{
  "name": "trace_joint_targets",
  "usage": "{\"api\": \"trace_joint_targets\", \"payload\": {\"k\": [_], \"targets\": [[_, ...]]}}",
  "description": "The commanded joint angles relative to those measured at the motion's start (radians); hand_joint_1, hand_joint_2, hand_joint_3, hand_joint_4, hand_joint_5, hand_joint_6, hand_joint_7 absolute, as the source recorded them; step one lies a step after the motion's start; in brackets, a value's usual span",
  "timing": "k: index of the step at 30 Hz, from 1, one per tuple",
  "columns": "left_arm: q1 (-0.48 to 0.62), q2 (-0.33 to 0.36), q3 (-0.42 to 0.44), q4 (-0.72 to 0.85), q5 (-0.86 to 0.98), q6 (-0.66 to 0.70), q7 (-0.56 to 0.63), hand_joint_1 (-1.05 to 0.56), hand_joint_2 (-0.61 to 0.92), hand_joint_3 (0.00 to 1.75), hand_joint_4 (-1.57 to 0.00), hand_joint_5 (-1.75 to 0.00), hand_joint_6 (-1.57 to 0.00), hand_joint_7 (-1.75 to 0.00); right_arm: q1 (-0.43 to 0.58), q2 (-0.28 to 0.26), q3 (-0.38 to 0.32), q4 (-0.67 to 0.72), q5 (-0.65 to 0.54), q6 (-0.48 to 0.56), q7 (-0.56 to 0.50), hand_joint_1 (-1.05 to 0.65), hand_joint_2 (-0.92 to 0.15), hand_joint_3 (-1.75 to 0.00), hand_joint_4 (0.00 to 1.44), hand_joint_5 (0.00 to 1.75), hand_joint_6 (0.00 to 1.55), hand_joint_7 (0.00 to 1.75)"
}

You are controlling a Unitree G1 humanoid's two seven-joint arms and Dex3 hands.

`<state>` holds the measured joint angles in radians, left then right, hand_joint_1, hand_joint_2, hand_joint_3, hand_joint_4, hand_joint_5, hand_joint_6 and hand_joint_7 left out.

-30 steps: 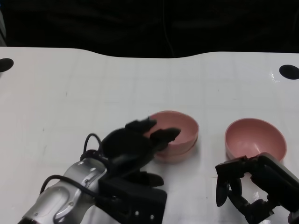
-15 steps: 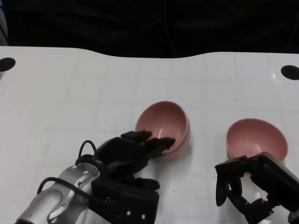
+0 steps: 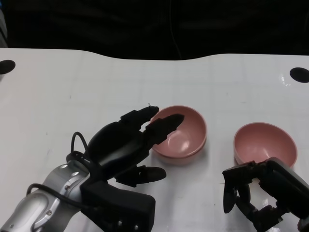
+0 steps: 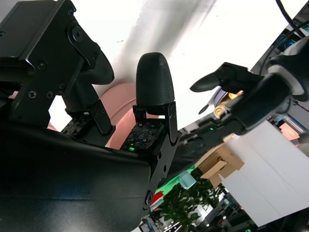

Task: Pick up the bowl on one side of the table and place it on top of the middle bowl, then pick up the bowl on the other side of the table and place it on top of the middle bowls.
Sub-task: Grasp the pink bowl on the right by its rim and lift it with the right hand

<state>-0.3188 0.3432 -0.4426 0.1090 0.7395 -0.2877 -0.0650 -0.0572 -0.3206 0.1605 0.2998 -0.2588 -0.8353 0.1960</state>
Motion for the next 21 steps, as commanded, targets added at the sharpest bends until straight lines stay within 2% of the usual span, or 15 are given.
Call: {"api": "trace_joint_targets", "payload": {"k": [1,4,8,9,13,17,21], "targets": [[0.02,0.024,0.024,-0.04,-0.017,0.0,-0.016,-0.66,0.92,0.59,-0.01,0.0,-0.02,-0.01,-0.003,-0.011,-0.004,0.002,0.002,-0.006,-0.004,0.15,-0.14,-1.59,0.97,1.64,0.94,1.25],[0.045,0.042,0.044,-0.079,-0.022,-0.011,-0.014,-0.66,0.92,0.57,-0.02,-0.01,-0.03,-0.02,-0.002,-0.01,-0.004,-0.002,0.001,-0.004,-0.005,0.15,-0.13,-1.59,0.97,1.63,0.94,1.25],[0.116,0.088,0.103,-0.158,-0.037,-0.057,0.023,-0.59,0.92,0.46,-0.14,-0.08,-0.16,-0.08,0.001,-0.006,-0.005,-0.011,0.001,0.003,-0.008,0.16,-0.14,-1.57,0.98,1.63,0.95,1.25],[0.144,0.099,0.128,-0.176,-0.055,-0.081,0.041,-0.49,0.92,0.36,-0.25,-0.2,-0.28,-0.11,0.002,-0.005,-0.005,-0.015,0.002,0.006,-0.008,0.16,-0.15,-1.56,0.98,1.63,0.95,1.25],[0.225,0.111,0.202,-0.182,-0.116,-0.191,0.12,-0.28,0.92,0.15,-0.43,-0.68,-0.61,-0.13,0.002,-0.004,-0.01,-0.024,0.001,0.007,-0.015,0.17,-0.14,-1.55,0.98,1.64,0.95,1.25],[0.285,0.115,0.25,-0.175,-0.135,-0.269,0.172,-0.18,0.9,0.12,-0.58,-0.88,-0.8,-0.19,0.001,-0.007,-0.015,-0.027,-0.004,0.005,-0.022,0.17,-0.15,-1.55,0.97,1.65,0.94,1.24],[0.293,0.106,0.267,-0.167,-0.131,-0.295,0.174,-0.16,0.89,0.12,-0.61,-0.92,-0.85,-0.2,0.0,-0.008,-0.015,-0.027,-0.005,0.005,-0.024,0.17,-0.14,-1.56,0.96,1.66,0.94,1.24]]}}
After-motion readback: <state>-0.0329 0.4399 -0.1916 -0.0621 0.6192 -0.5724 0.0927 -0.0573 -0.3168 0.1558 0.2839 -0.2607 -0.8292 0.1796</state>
